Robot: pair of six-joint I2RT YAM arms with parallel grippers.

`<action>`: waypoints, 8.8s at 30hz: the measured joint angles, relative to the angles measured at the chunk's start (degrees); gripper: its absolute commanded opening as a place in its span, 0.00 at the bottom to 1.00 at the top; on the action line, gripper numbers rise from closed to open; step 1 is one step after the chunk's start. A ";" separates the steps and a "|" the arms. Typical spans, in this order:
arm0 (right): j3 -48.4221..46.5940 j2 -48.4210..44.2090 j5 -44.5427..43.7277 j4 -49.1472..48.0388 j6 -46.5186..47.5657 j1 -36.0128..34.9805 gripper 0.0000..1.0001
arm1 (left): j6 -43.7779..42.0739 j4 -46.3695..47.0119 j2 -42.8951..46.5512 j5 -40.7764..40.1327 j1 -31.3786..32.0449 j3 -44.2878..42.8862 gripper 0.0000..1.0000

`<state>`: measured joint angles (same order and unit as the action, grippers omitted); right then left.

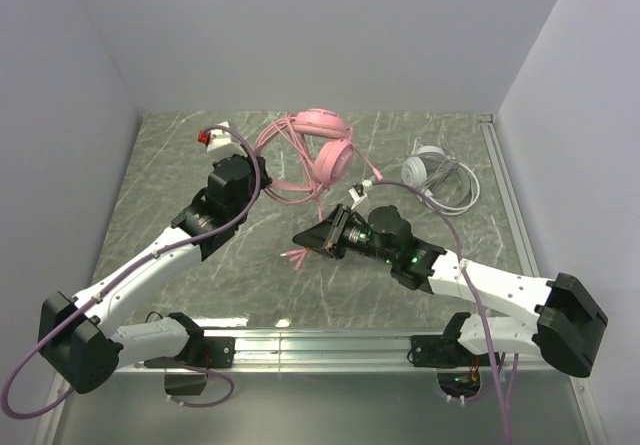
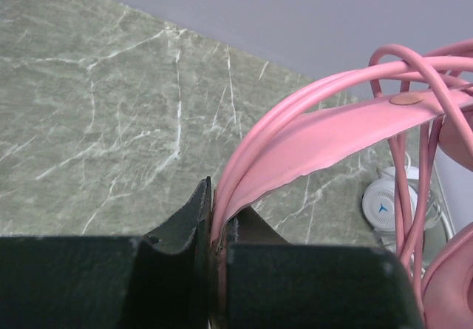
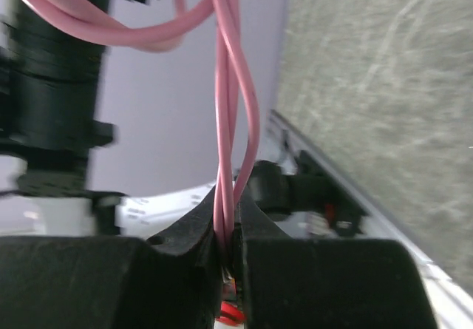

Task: Wrap the headphones
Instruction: Wrap the headphone cable with the right arm

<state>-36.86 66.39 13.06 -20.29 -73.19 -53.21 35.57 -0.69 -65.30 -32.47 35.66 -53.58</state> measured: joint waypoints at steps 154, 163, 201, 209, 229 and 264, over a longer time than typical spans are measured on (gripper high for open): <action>-29.97 12.28 -37.99 55.76 -41.27 5.75 0.59 | 8.13 -0.85 -21.51 20.57 3.80 -5.18 0.00; -29.18 11.37 -35.69 54.64 -41.16 5.88 0.65 | 8.52 -3.26 -21.57 21.07 3.39 -5.68 0.00; -30.93 4.90 -27.65 51.30 -19.63 9.77 0.00 | 9.01 -6.47 -22.73 25.11 1.16 -7.91 0.00; -30.53 -1.95 -28.44 48.65 9.79 9.88 0.16 | 8.59 -8.44 -22.93 25.03 1.16 -8.90 0.00; -30.60 -3.63 -12.17 51.45 68.61 15.41 0.45 | 5.42 -11.78 -23.69 25.03 1.16 -11.04 0.00; -28.46 6.25 1.42 47.43 82.01 14.34 0.58 | 5.05 -13.81 -25.31 27.30 1.16 -12.11 0.00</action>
<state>-65.32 72.64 14.48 27.14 8.82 -38.87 40.62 -14.50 -90.61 -5.17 36.82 -65.69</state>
